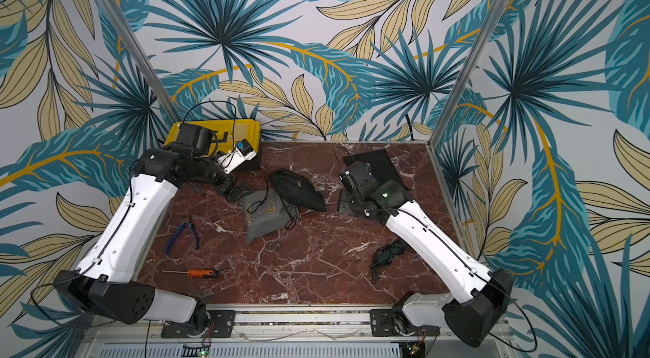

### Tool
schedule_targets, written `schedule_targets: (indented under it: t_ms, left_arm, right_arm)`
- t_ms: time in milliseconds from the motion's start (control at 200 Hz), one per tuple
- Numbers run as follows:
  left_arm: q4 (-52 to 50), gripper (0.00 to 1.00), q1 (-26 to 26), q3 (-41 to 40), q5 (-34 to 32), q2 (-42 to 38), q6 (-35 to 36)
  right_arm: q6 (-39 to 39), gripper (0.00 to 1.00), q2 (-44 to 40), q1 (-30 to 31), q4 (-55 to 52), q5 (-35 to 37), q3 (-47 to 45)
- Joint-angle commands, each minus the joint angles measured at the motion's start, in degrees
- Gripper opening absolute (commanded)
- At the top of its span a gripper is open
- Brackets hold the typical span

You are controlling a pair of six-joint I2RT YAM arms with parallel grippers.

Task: Pack away hair dryers
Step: Place the drawstrings on both sides at the center of the board, then move the drawstring bag to the center of the board.

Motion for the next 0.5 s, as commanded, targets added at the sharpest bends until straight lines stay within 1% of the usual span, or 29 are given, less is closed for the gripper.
schedule_targets:
  t_ms: [0, 135, 210, 275, 335, 396, 446, 496]
  left_arm:
    - [-1.29, 0.99, -6.06, 4.88, 3.34, -0.37, -5.28]
    - [-1.08, 1.00, -9.58, 8.00, 12.21, 4.28, -6.19]
    - [-1.11, 1.00, -11.49, 8.91, 13.14, 7.43, -6.37]
    - [-1.05, 0.99, -12.00, 8.95, 13.51, 8.83, -5.64]
    - [-1.07, 0.99, -12.00, 9.01, 13.68, 9.45, -4.89]
    - [-1.02, 0.99, -12.00, 9.23, 12.69, 9.39, -3.76]
    - [-1.03, 1.00, -11.95, 9.74, 10.79, 9.30, -3.36]
    - [-1.06, 0.99, -11.92, 10.15, 8.47, 9.03, -3.64]
  right_arm:
    - [10.19, 0.66, -4.23, -3.03, -6.37, 3.24, -7.30]
    - [12.65, 0.66, -8.29, -5.75, -6.20, 1.52, -13.60]
    - [12.39, 0.66, -8.35, -5.83, -2.51, 0.46, -15.20]
    - [10.46, 0.63, -6.03, -6.46, 1.92, -0.52, -14.48]
    - [7.85, 0.53, -1.81, -8.25, 5.77, -2.21, -11.95]
    - [5.48, 0.39, 3.67, -10.55, 8.16, -3.06, -8.41]
    - [4.22, 0.22, 8.38, -12.93, 9.40, -3.28, -5.39]
    - [2.60, 0.14, 12.68, -14.90, 11.81, -3.42, -2.94]
